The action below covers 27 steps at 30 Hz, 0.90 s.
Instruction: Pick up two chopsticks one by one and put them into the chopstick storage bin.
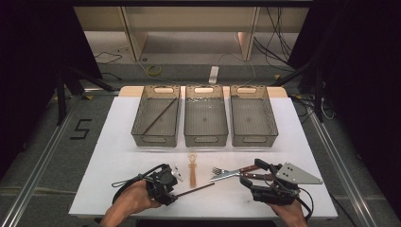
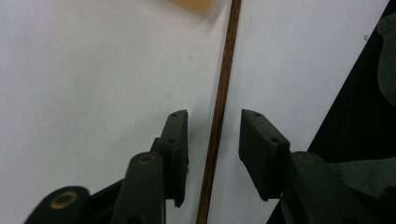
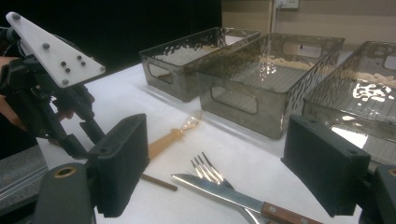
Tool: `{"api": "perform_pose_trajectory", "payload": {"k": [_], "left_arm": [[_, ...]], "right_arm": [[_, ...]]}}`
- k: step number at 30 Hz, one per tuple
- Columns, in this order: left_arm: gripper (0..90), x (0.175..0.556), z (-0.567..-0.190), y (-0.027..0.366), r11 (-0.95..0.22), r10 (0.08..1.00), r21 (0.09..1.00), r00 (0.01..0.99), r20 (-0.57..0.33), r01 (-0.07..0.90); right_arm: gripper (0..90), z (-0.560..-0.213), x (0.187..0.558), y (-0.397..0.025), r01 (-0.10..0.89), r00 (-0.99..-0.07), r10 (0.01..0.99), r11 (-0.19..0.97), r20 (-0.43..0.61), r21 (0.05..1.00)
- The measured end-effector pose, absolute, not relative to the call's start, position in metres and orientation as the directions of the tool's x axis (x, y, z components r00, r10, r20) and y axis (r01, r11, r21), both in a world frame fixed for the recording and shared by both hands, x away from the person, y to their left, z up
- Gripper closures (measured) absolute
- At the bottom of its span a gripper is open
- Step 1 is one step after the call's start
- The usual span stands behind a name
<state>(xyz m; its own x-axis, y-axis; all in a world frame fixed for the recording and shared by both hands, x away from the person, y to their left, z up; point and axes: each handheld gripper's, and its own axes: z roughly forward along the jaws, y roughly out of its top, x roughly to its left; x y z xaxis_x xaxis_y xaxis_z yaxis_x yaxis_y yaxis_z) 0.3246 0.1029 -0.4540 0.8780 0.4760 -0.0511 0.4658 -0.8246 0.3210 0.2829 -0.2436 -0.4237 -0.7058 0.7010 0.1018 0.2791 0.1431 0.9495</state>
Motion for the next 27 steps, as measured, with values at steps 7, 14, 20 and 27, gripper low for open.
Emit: {"api": "perform_pose_trajectory", "payload": {"k": [7, 14, 20, 27], "left_arm": [[70.6, 0.3237, -0.4568, 0.1, -0.835, 0.462, 0.307, 0.885, -0.061, 0.457], [76.4, 0.3235, -0.4616, 0.0985, -0.856, 0.441, 0.28, 0.896, -0.044, 0.435], [79.9, 0.3242, -0.4619, 0.0988, -0.857, 0.44, 0.28, 0.897, -0.039, 0.433], [83.7, 0.3223, -0.4616, 0.097, -0.873, 0.416, 0.272, 0.909, -0.014, 0.404]], "right_arm": [[22.6, -0.4237, 0.2829, -0.2436, 0.278, -0.706, 0.701, 0.141, 0.102, 0.95], [22.7, -0.4234, 0.2827, -0.2442, 0.277, -0.705, 0.701, 0.14, 0.102, 0.951], [22.7, -0.4232, 0.2829, -0.2449, 0.277, -0.703, 0.704, 0.14, 0.101, 0.951], [22.7, -0.4234, 0.2827, -0.2449, 0.279, -0.703, 0.704, 0.141, 0.102, 0.95]]}}
